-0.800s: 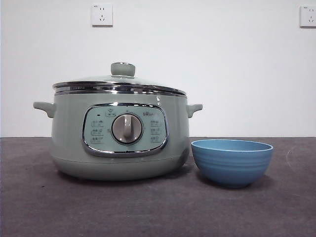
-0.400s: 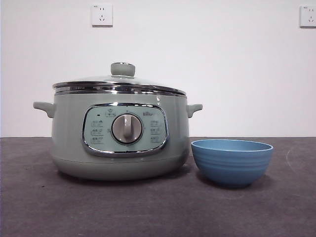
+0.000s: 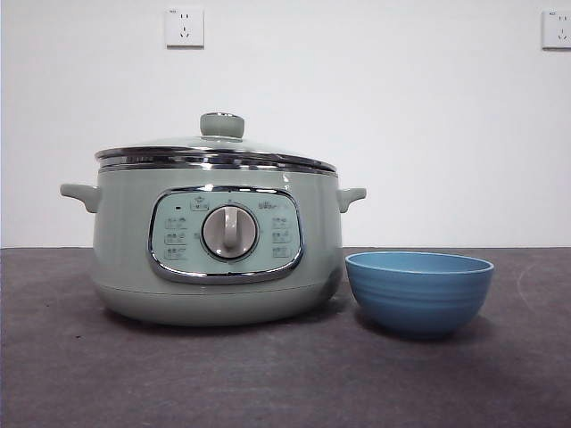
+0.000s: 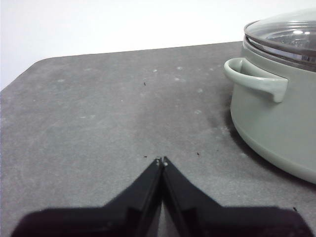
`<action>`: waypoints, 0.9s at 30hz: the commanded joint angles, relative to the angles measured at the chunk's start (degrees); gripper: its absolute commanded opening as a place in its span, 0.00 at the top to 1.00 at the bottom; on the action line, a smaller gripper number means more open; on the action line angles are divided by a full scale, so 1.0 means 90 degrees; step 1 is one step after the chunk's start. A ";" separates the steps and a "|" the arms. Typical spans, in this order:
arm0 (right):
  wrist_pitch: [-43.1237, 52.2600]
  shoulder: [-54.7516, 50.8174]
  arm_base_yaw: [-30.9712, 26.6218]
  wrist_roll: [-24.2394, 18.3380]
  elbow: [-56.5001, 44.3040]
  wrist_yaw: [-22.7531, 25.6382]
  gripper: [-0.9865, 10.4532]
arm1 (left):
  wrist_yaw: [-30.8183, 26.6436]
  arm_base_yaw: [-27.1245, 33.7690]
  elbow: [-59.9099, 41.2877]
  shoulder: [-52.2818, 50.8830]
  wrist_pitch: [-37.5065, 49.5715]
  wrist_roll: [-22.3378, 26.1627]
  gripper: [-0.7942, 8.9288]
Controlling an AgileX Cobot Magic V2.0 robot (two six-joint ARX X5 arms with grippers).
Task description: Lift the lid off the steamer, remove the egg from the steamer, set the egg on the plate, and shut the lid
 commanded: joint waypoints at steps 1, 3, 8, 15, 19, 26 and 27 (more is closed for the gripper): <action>0.0265 -0.0306 0.0000 0.0503 -0.0600 0.0284 0.91 | -0.0002 0.0019 -0.0083 -0.0015 -0.0005 -0.0039 0.92; 0.0311 -0.0498 0.0005 0.0651 -0.0923 0.0352 0.91 | -0.0002 0.0019 -0.0083 -0.0015 -0.0005 -0.0039 0.92; 0.0294 -0.0843 0.0005 0.0903 -0.1462 0.0342 0.91 | -0.0002 0.0019 -0.0083 -0.0015 -0.0005 -0.0039 0.92; -0.0189 -0.0840 0.0017 0.0933 -0.1586 0.0364 0.91 | -0.0002 0.0019 -0.0083 -0.0015 -0.0005 -0.0039 0.92; -0.0177 -0.0840 0.0015 0.1042 -0.1586 0.0342 0.91 | -0.0005 0.0019 -0.0083 -0.0015 -0.0005 -0.0039 0.92; -0.0177 -0.0828 0.0015 0.1039 -0.1583 0.0345 0.91 | -0.0002 0.0019 -0.0083 -0.0015 -0.0005 -0.0039 0.92; -0.0177 -0.0828 0.0015 0.1039 -0.1583 0.0350 0.91 | -0.0002 0.0019 -0.0083 -0.0015 -0.0005 -0.0039 0.92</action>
